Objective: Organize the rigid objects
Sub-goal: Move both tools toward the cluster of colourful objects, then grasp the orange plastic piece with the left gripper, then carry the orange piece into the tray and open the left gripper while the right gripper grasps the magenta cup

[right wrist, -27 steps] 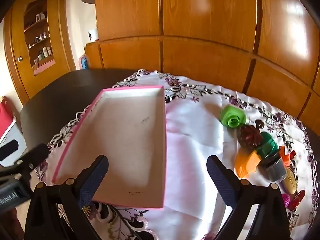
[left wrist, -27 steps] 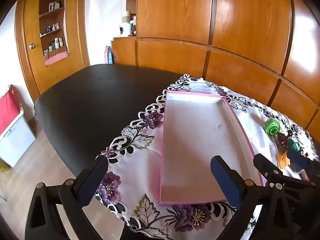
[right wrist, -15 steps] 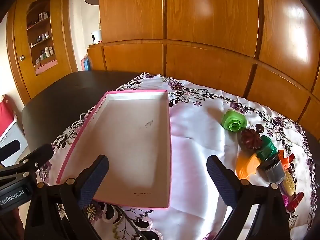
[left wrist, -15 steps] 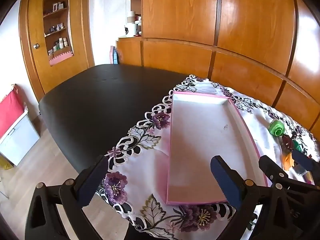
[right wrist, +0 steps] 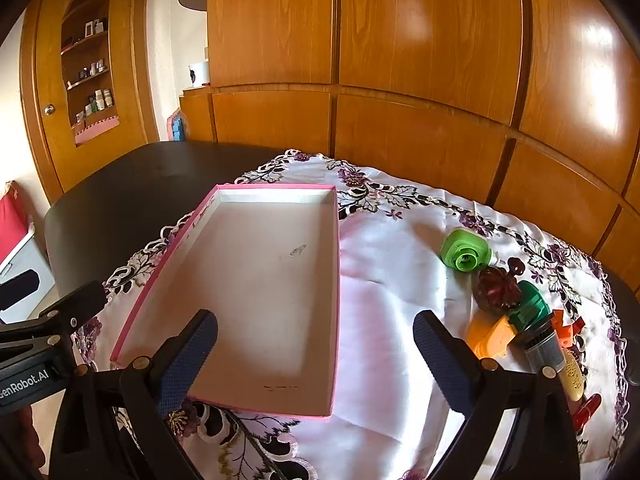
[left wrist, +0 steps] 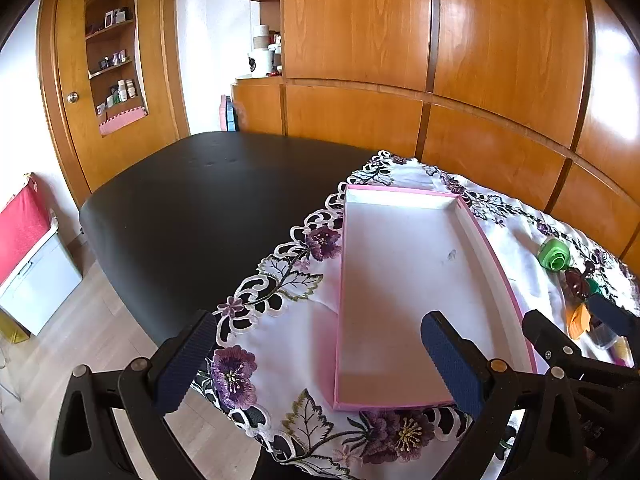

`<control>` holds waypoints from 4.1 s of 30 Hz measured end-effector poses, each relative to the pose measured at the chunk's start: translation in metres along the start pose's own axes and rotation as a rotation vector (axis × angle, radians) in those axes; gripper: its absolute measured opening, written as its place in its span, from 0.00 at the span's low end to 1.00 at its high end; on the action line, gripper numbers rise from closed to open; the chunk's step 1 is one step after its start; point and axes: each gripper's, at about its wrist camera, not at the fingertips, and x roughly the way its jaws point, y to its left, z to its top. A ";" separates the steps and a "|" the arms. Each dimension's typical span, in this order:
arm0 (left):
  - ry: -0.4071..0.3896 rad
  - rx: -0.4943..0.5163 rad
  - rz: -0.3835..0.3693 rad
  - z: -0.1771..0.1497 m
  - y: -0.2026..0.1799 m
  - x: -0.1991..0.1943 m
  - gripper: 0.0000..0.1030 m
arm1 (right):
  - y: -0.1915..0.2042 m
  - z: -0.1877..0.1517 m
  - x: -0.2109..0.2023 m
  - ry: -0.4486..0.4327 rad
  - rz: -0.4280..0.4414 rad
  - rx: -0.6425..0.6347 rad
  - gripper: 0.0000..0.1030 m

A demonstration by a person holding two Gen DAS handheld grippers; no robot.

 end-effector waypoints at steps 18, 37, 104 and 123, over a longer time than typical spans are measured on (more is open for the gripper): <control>0.018 0.031 -0.031 -0.003 -0.008 0.002 1.00 | -0.020 0.002 -0.001 -0.009 -0.004 0.005 0.97; 0.057 0.098 -0.142 -0.004 -0.034 0.003 1.00 | -0.167 0.020 -0.029 -0.078 -0.199 0.146 0.97; 0.292 0.775 -0.616 -0.038 -0.353 0.088 0.29 | -0.336 -0.034 -0.021 0.010 -0.148 0.694 0.97; 0.269 0.714 -0.595 -0.065 -0.288 0.051 0.29 | -0.277 -0.033 0.011 0.275 0.087 0.485 0.73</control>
